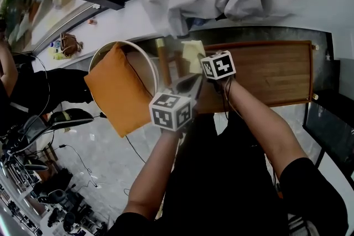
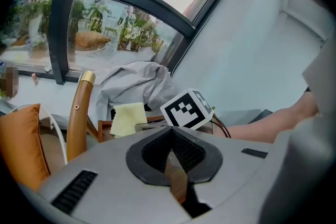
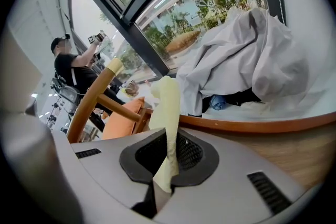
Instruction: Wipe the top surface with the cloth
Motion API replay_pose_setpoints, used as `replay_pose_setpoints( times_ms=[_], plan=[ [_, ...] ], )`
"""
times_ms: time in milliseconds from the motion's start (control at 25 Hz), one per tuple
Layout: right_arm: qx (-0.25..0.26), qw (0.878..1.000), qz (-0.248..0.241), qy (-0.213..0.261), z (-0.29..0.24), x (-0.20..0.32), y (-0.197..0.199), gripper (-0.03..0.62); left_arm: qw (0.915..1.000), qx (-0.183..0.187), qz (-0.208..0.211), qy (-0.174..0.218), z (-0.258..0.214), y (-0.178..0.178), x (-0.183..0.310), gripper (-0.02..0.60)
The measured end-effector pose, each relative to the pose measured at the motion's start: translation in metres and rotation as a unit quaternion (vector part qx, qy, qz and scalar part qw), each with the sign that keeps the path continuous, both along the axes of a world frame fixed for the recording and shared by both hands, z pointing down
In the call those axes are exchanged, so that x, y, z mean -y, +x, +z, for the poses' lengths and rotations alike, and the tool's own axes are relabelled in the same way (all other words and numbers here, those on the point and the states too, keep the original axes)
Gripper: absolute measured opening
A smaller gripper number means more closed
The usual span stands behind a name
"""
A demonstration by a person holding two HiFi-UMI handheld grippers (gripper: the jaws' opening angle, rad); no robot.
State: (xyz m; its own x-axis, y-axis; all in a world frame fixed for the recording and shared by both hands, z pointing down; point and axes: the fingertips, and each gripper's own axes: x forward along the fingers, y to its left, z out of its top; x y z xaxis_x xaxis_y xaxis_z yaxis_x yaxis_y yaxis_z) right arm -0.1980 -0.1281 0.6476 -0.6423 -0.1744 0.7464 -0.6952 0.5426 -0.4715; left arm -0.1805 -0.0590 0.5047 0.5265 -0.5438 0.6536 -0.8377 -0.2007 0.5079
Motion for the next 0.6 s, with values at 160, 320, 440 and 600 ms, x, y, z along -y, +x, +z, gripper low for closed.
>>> replay_pose_setpoints(
  times_ms=[160, 320, 440, 600],
  plan=[
    [-0.003, 1.0, 0.009, 0.0, 0.001, 0.004, 0.013, 0.032, 1.0, 0.0, 0.002, -0.003, 0.002, 0.008, 0.001, 0.009],
    [-0.006, 1.0, 0.017, 0.0, 0.001, 0.008, 0.026, 0.032, 0.9999, 0.004, 0.008, -0.007, 0.006, 0.016, 0.003, 0.009],
    [-0.009, 1.0, 0.025, 0.001, 0.0, 0.012, 0.037, 0.032, 0.9999, 0.004, 0.013, -0.009, 0.007, 0.024, 0.004, 0.009],
    [-0.013, 0.999, 0.035, 0.002, 0.002, 0.018, 0.054, 0.032, 0.9997, 0.005, 0.021, -0.011, 0.012, 0.036, 0.007, 0.009]
  ],
)
